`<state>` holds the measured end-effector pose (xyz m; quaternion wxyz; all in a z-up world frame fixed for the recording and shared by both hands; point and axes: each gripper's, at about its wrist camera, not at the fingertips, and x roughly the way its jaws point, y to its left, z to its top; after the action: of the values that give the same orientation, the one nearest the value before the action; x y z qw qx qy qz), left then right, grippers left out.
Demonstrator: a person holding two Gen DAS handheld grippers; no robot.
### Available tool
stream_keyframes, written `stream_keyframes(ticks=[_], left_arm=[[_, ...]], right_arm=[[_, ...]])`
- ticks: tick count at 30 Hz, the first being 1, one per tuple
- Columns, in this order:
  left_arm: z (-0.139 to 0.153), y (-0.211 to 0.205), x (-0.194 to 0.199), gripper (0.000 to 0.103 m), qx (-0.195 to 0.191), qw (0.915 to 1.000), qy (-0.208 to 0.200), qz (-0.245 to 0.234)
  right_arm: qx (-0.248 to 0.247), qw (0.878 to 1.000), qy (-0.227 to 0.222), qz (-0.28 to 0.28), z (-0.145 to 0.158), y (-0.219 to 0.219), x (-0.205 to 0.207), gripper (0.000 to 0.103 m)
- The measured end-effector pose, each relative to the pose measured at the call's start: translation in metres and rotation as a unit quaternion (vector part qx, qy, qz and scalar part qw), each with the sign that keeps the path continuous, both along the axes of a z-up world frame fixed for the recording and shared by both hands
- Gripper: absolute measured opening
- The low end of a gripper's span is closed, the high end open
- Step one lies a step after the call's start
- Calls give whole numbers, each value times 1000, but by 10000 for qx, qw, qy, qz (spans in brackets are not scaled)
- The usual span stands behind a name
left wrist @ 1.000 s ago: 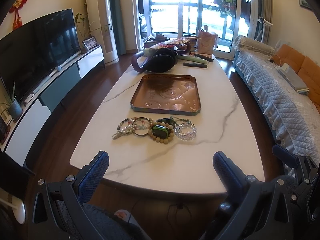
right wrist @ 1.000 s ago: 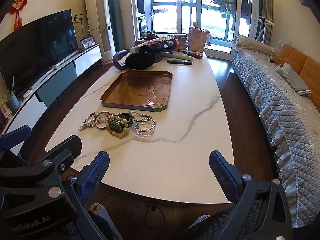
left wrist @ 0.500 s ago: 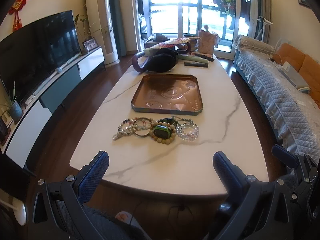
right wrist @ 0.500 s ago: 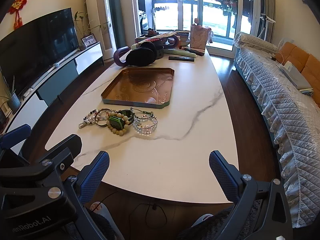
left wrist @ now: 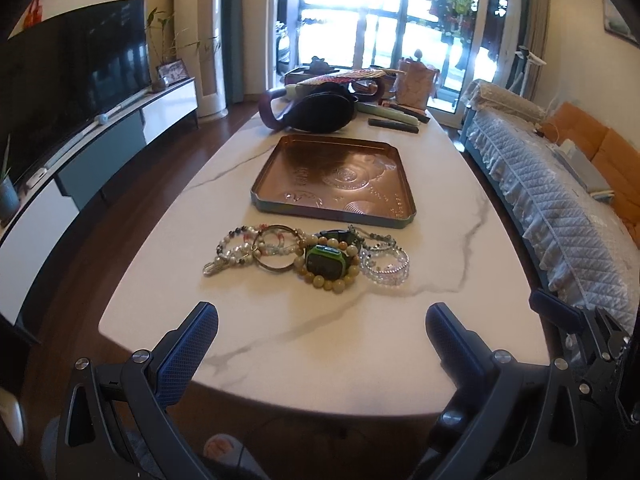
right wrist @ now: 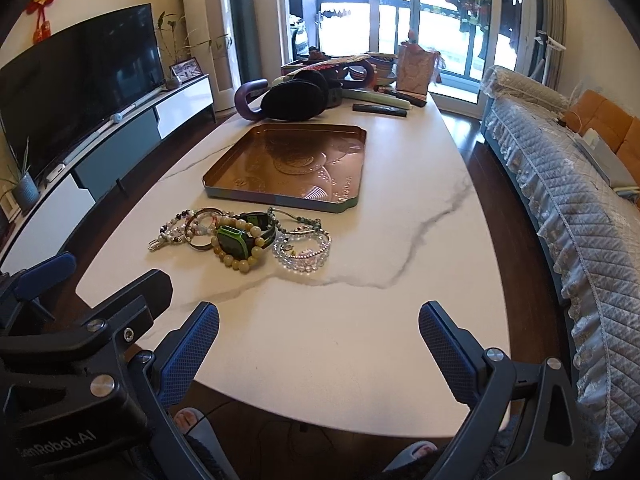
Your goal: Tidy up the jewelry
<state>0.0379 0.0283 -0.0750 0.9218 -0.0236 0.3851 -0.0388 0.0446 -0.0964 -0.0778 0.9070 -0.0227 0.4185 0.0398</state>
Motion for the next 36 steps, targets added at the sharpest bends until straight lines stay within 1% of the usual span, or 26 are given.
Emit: stream_keyframes(ticks=[1,2,3,4,6,7,8,9,12,14,16,17,18,19,20,21,22,23,24,25,27,28,30,33,35,36], left_arm=[[-5,3,3,103,10,10000,-28,-87],[-10,6,9,103,36,9999,26,-96],[-14,12,14,103,37,10000,80,-15],[-18,20,20,103,-48,9999,122,24],[-24,39,32,103,-312,9991,273,-55],[-27,53,40,103,-376,9986,365,-69],[-29,61,45,103,-319,9988,382,-44],[-29,69,50,103,-221,9992,337,-26],[-32,88,67,103,94,9997,221,26],[-36,92,78,103,77,9997,225,-31],[-43,94,89,102,-46,9996,263,-100],[-48,91,94,101,-2,9994,299,-162],[-53,87,97,91,122,9992,352,-162],[-61,83,101,70,276,9985,450,-176],[-67,80,104,64,324,9976,557,-253],[-75,79,107,59,278,9965,690,-379],[-78,79,108,56,207,9962,738,-418],[-82,81,109,54,116,9961,774,-414],[-85,82,111,50,55,9957,813,-431],[-85,82,112,45,1,9955,818,-471],[-84,81,114,40,-196,9950,775,-597],[-83,78,113,39,-222,9948,751,-651],[-82,70,113,38,-128,9942,743,-760],[-89,64,122,38,-102,9932,900,-730],[-95,70,130,38,-304,9919,1079,-600],[-98,75,133,36,-598,9904,1127,-538]], right_arm=[[-18,10000,-21,46,-6,2,4,100],[-8,9999,-19,101,-11,3,7,100],[66,9998,-22,184,-17,3,11,100],[230,9994,-22,242,-21,0,14,100],[667,9973,44,304,-31,-12,24,100],[918,9950,20,394,-35,-18,28,100],[1133,9921,-20,537,-38,-24,33,100],[1218,9905,-30,639,-40,-30,38,100],[1041,9911,-53,825,-36,-33,58,100],[1131,9877,22,1075,-34,-31,75,100],[1416,9797,174,1409,-35,-29,92,100],[1522,9763,239,1518,-36,-26,100,100],[1569,9741,262,1606,-37,-23,107,100],[1561,9727,248,1699,-39,-18,111,99],[1483,9726,220,1776,-41,-12,114,96],[1446,9718,230,1848,-44,-6,117,84],[1483,9693,295,1940,-47,-2,121,63],[1531,9660,411,2044,-52,3,123,52],[1564,9632,553,2117,-60,7,125,32],[1592,9611,678,2154,-68,9,128,22],[1635,9593,804,2156,-80,10,130,20],[1707,9577,853,2152,-84,8,131,20],[1858,9537,947,2166,-89,5,133,20],[1876,9534,1055,2113,-94,1,137,20],[1943,9522,1122,2072,-98,-2,139,20],[2023,9490,1151,2127,-99,-2,140,20]])
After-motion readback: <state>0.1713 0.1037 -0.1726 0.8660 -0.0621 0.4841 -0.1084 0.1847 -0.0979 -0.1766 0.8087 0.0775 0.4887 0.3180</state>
